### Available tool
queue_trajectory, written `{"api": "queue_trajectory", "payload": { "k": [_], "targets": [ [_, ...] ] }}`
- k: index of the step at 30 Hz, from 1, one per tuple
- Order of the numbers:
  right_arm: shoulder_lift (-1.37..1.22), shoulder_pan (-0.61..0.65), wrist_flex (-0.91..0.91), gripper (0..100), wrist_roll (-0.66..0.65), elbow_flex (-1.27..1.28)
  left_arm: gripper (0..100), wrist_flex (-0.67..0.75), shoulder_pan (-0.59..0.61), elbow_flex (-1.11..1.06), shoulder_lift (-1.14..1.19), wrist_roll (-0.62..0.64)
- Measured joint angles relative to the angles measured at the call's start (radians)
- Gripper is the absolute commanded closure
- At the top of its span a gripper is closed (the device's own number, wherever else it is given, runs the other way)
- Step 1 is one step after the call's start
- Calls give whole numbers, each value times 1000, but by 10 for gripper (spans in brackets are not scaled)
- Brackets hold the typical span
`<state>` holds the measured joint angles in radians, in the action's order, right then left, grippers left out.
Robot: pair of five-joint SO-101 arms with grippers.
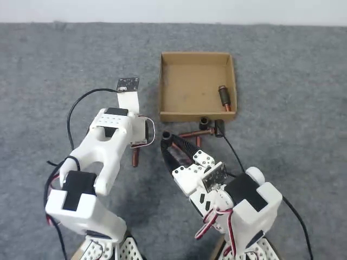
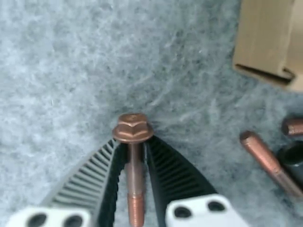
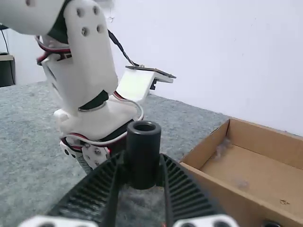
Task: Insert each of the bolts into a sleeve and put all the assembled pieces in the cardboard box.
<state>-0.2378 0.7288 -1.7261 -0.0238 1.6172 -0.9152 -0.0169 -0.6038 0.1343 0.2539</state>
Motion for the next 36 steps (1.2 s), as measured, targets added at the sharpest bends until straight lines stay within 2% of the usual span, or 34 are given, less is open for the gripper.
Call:
{"api": "queue_trajectory", "payload": {
  "k": [8, 13, 26, 31, 36],
  "targets": [
    [2, 0, 3, 992, 0, 0, 990, 11, 3, 5, 0, 0],
    [2, 0, 3, 992, 0, 0, 989, -23, 29, 98, -20, 0],
    [2, 0, 3, 992, 0, 0, 988, -58, 11, 144, -480, 0],
    [2, 0, 3, 992, 0, 0, 988, -58, -44, 143, -628, 0],
    [2, 0, 3, 992, 0, 0, 988, -32, -117, 37, -769, -2]
  ]
}}
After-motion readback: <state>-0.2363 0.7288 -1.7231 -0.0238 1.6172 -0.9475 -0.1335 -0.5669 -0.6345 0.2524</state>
